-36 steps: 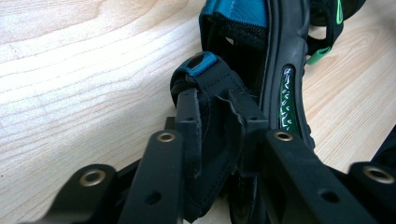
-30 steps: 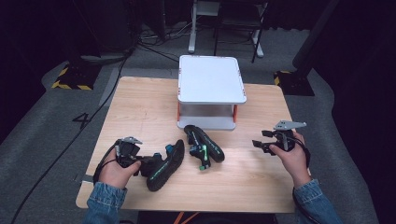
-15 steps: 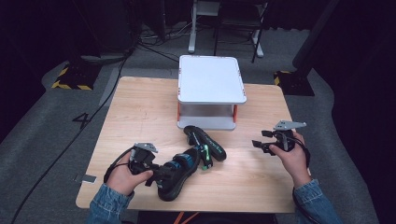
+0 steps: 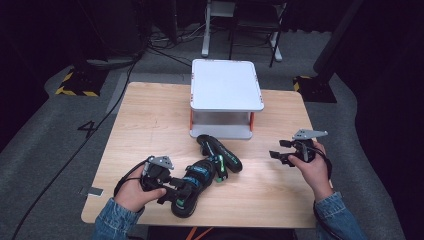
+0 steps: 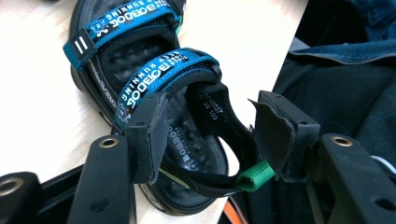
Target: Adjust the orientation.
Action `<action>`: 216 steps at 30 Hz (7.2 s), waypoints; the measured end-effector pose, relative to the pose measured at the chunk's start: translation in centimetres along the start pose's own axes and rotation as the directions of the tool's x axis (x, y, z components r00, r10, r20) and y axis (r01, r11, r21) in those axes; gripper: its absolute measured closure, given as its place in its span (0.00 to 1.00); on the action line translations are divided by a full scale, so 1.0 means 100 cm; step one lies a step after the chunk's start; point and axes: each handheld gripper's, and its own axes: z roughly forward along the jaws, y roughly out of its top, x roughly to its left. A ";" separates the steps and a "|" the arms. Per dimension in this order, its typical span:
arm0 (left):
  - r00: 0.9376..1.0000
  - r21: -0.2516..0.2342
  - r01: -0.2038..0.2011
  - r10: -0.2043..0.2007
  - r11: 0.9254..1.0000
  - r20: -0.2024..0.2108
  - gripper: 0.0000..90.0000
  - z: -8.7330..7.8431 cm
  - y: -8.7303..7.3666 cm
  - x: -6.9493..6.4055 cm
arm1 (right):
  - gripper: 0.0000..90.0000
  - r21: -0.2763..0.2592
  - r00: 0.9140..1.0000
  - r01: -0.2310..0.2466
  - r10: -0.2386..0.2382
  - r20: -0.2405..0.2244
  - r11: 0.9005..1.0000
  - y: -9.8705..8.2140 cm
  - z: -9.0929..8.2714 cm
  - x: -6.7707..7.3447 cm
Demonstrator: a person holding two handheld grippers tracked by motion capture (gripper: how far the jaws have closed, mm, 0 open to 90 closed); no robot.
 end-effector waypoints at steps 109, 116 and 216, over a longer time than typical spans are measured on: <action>0.776 -0.195 0.156 -0.243 0.968 -0.582 0.26 -0.053 -0.039 0.096 | 0.48 -0.026 0.931 0.311 -0.310 -0.193 0.950 0.056 0.059 0.130; 0.773 -0.202 0.161 -0.251 0.966 -0.583 0.26 -0.056 -0.049 0.090 | 0.56 -0.005 0.913 0.356 -0.349 -0.212 0.935 0.060 0.083 0.147; 0.765 -0.214 0.184 -0.276 0.959 -0.581 0.27 -0.061 -0.068 0.087 | 0.62 0.099 0.917 0.154 -0.104 -0.385 0.983 0.076 0.128 0.215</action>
